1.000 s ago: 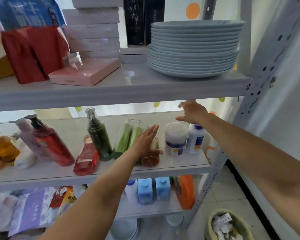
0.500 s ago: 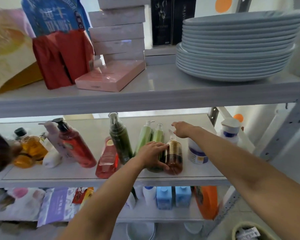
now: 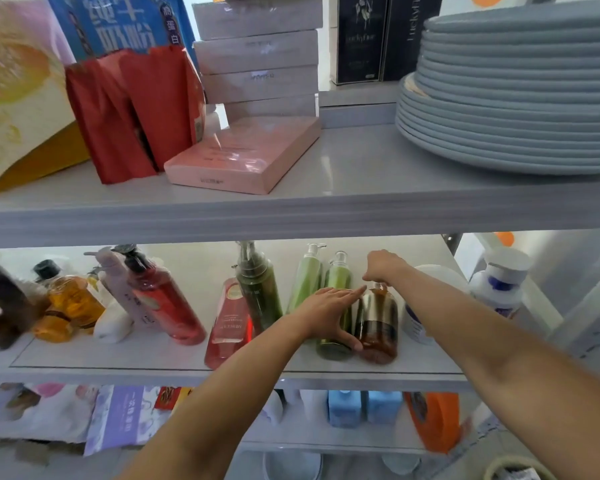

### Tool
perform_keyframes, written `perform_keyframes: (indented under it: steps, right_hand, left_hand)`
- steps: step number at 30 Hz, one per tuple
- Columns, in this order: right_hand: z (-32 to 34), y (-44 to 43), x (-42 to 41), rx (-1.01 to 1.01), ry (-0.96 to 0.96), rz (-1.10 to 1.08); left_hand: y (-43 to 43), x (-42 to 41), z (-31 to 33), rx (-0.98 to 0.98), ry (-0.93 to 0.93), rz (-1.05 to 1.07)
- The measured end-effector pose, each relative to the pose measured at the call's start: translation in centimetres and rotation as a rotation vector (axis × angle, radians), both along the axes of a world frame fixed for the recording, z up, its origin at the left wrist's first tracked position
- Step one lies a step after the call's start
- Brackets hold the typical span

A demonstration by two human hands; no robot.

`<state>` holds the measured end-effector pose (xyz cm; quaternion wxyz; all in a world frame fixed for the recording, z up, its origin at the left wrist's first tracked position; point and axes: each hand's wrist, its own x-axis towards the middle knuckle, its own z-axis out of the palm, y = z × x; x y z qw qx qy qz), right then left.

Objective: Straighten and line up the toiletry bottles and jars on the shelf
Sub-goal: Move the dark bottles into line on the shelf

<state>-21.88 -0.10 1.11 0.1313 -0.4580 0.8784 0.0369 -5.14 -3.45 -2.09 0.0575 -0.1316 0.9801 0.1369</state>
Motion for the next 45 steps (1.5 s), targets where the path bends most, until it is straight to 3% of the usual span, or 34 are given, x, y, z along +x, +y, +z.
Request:
perform_keyframes:
  steps: [5, 14, 18, 21, 25, 31, 45]
  right_hand:
    - [1.2, -0.9, 0.4, -0.105, -0.021, -0.07]
    - [6.9, -0.4, 0.5, -0.267, -0.627, -0.064]
    - [8.3, 2.0, 0.4, -0.4, -0.552, 0.037]
    - [8.5, 3.2, 0.7, -0.508, -0.572, 0.063]
    - [8.6, 4.6, 1.2, -0.619, -0.526, 0.084]
    - [9.7, 6.0, 0.8, -0.563, -0.492, 0.125]
    - [10.0, 8.0, -0.2, -0.502, -0.435, 0.187]
  left_hand:
    - [-0.1, 0.0, -1.1, 0.069, 0.019, 0.06]
    - [-0.9, -1.2, -0.1, 0.447, 0.199, 0.351]
    - [-0.7, -2.3, 1.9, 0.79, 0.372, 0.482]
    - [-0.2, -3.3, 2.9, 0.912, 0.499, 0.473]
    - [0.8, -4.1, 4.0, 0.852, 0.624, 0.569]
    - [1.0, -4.7, 4.7, 0.747, 0.666, 0.584]
    - [2.9, -4.7, 5.1, 0.636, 0.597, 0.582]
